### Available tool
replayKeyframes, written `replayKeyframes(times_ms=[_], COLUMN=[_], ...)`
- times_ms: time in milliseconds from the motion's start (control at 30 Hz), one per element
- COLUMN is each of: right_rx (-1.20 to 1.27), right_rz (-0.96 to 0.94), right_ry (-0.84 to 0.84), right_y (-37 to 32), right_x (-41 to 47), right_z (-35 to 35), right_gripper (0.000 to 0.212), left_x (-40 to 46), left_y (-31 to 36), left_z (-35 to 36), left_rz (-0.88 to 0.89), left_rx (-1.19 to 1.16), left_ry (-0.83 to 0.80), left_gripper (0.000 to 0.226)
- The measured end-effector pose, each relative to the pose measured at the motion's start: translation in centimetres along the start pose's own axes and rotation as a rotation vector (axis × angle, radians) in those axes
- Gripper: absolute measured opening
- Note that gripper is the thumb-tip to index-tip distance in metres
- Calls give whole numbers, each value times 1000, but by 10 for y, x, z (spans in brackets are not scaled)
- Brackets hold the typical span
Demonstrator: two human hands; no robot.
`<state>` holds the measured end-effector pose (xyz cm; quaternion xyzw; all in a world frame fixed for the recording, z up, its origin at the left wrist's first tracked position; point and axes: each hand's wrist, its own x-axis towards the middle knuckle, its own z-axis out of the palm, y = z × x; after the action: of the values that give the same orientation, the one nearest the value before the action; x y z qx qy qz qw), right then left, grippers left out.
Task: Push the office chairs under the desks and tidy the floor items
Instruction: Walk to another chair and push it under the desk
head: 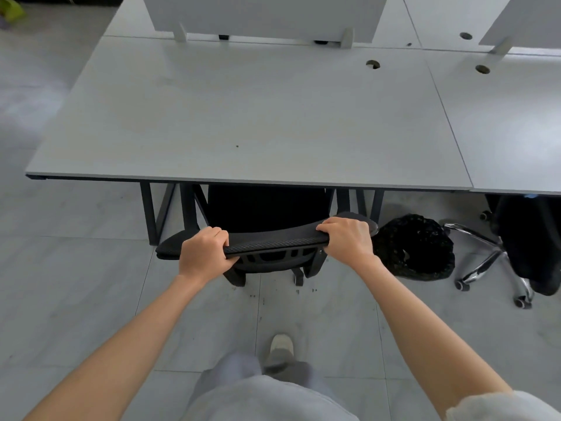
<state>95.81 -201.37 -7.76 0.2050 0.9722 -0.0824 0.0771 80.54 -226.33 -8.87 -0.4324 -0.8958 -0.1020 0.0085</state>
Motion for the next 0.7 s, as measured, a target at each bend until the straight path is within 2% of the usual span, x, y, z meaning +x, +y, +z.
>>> replayKeyframes(times_ms=[267,467,700], right_rx=[24,23,24], right_rz=[58,98,90], right_ry=[16,-18,3], right_y=[-42,-33,-35], right_x=[41,83,90], right_z=[2,-9,-4], right_gripper=[32,43,41], left_x=[55,95,104], left_y=[-60,-75,-89], left_z=[-9,-7,-3], left_rz=[10,58,118], left_rx=[17,6,22], left_ry=[-29,-37,-44], left_gripper=[30,35,39])
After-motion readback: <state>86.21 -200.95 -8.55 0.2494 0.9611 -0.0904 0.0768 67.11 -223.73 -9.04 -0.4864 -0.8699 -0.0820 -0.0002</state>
